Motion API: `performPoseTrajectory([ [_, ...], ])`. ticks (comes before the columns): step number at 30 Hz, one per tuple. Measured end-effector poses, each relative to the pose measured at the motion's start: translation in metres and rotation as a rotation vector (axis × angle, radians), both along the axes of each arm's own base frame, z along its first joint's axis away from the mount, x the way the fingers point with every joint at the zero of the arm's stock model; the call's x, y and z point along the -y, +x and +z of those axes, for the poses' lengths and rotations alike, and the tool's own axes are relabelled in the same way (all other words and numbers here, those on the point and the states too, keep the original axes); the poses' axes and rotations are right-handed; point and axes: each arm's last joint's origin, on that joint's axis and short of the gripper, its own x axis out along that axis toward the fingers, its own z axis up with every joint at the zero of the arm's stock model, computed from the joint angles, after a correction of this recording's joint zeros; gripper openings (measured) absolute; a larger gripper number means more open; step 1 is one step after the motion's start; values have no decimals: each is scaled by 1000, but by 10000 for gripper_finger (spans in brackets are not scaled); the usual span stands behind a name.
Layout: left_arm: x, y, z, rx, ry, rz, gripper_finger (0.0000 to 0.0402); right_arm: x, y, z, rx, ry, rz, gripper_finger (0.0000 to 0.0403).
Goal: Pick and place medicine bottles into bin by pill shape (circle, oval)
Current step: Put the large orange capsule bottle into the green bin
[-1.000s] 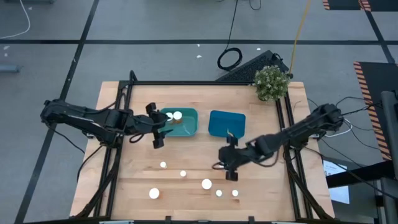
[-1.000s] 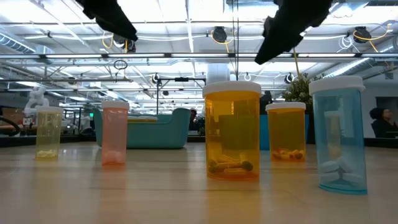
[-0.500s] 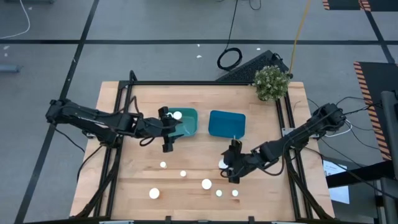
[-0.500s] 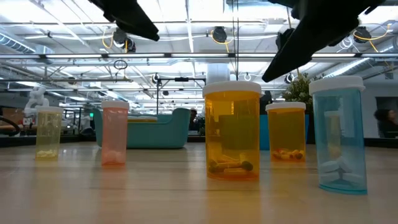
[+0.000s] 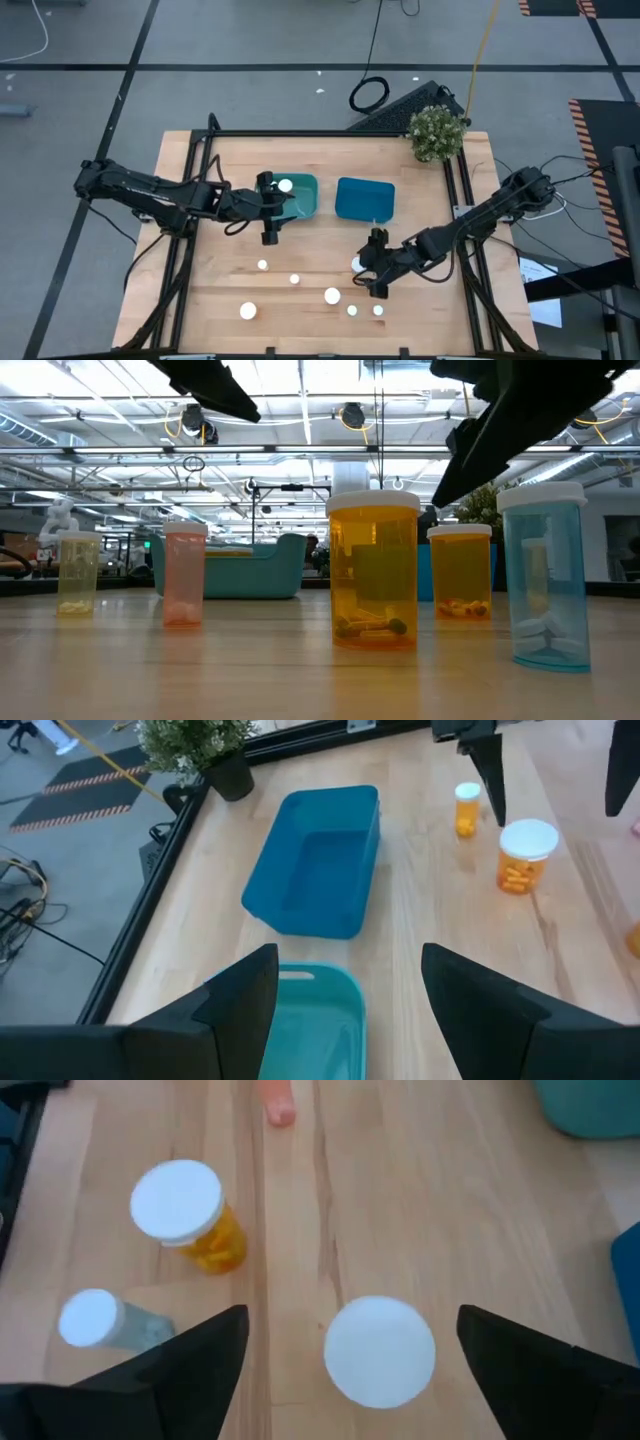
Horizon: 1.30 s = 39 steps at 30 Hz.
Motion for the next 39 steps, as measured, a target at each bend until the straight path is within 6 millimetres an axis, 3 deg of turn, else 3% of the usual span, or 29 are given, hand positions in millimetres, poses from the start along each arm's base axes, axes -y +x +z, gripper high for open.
performPoseTrajectory([
  [12,0,0,0,-5,-6,-5,250,23,11,-7,-77,62,7,353],
  [27,0,-1,-1,-9,-10,-3,250,21,14,-27,-163,32,46,335],
  [39,0,0,-1,-12,2,-11,250,21,14,-27,-159,28,52,231],
])
